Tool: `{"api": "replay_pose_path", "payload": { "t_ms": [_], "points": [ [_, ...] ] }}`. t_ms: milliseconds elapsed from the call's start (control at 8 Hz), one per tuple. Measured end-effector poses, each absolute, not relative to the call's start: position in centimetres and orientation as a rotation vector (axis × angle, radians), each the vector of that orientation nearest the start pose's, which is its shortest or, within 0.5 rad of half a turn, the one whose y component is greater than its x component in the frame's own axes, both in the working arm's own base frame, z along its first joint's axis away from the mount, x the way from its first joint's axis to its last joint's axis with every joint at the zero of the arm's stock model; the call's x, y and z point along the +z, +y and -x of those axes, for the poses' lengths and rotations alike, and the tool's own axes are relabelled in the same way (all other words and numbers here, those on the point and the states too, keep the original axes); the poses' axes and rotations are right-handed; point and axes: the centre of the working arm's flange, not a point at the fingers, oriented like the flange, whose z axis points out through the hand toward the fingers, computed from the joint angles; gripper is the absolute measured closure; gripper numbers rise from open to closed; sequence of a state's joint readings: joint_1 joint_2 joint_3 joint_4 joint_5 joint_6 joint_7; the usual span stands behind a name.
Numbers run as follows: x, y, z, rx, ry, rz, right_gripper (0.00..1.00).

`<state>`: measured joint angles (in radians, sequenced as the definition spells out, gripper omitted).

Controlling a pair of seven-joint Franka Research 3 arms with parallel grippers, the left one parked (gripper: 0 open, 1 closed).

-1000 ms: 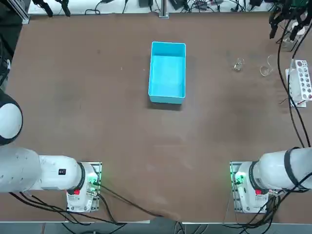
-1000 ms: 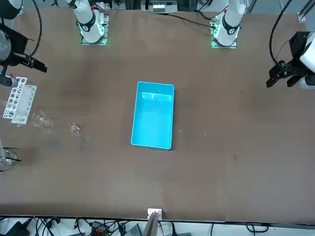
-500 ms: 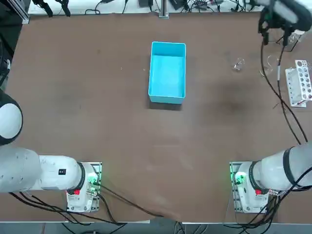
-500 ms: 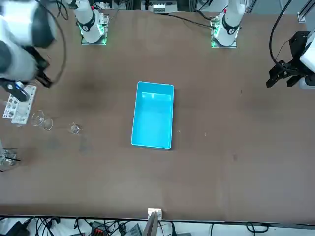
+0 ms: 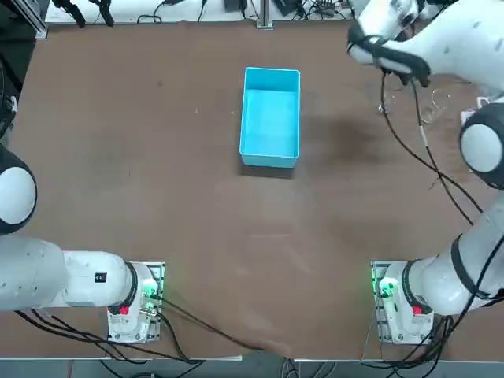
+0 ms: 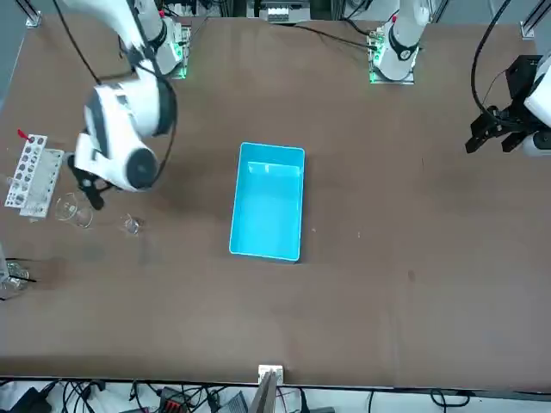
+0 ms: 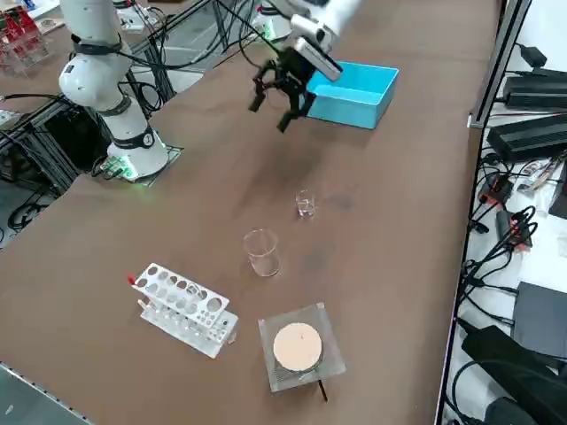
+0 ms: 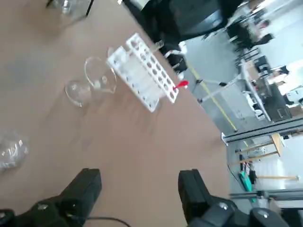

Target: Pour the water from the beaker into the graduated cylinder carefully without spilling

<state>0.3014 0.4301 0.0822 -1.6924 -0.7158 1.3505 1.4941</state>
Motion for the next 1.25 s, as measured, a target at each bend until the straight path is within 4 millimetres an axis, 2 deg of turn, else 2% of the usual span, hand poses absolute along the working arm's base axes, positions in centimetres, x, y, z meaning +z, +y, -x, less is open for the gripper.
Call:
{"api": "replay_pose_path", "payload": {
  "t_ms": [250,625,1000,1250],
  "points": [
    [29.2,16.2,-57.3,0.362,-1.077,-1.761,0.0],
    [23.0,19.2,-57.9,0.653,-1.174,-1.643,0.0],
    [16.8,19.7,-58.5,0.826,-1.22,-1.57,0.0],
    [14.1,19.9,-58.6,0.907,-1.281,-1.565,0.0]
  ]
}}
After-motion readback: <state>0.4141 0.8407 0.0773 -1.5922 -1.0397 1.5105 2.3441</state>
